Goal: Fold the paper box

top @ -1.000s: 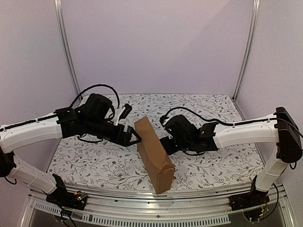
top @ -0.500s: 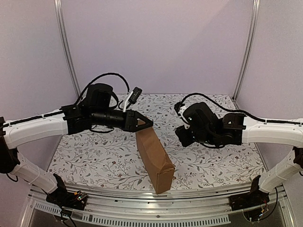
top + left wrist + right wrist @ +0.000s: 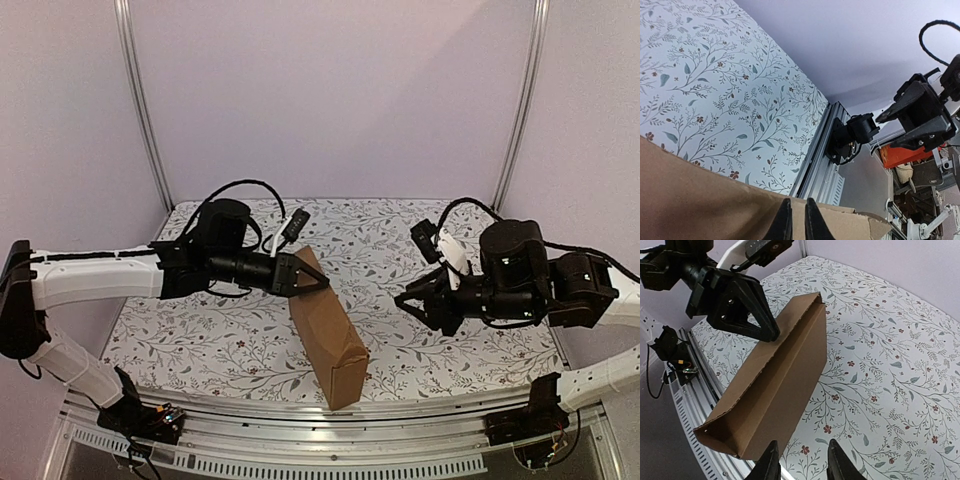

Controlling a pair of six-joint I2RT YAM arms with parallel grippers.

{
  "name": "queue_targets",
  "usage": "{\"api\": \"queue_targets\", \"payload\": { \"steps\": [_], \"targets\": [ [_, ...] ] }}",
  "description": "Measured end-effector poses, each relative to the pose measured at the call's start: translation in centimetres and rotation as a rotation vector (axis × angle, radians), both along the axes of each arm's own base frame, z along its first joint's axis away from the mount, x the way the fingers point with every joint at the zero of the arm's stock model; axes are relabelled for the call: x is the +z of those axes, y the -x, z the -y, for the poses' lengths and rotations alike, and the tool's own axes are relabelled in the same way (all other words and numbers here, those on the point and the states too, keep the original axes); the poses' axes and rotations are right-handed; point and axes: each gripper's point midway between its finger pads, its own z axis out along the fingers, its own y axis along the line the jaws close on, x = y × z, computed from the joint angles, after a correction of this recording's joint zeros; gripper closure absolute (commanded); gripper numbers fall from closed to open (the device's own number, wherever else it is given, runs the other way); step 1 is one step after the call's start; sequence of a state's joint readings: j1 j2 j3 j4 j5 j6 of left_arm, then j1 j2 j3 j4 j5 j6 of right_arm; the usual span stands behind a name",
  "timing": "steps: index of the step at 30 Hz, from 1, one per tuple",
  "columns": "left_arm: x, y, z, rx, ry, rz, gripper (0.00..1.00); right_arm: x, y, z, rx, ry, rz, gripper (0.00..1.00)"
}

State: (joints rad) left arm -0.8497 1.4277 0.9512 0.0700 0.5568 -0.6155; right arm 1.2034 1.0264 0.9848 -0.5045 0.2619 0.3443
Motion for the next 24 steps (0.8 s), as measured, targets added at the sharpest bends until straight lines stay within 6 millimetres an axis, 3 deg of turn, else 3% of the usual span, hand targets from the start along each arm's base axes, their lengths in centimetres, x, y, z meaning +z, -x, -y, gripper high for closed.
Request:
{"api": "queue_targets", "payload": {
  "steps": [6, 11, 24],
  "targets": [
    [-1.5, 0.7, -0.3, -0.017, -0.007, -0.021, 0.93, 0.1, 4.4, -0.1, 0.25, -0.002, -0.059, 0.6],
    [-1.6, 0.8, -0.1, -0.027, 0.008, -0.016, 0.96, -1.5, 6.3, -0.8, 0.42, 0.074, -0.048, 0.6],
    [-2.0, 0.7, 0.1, -0.035, 0.022, -0.007, 0.97, -4.7, 8.0, -3.6, 0.732, 0.225, 0.065, 0.63]
  ]
}}
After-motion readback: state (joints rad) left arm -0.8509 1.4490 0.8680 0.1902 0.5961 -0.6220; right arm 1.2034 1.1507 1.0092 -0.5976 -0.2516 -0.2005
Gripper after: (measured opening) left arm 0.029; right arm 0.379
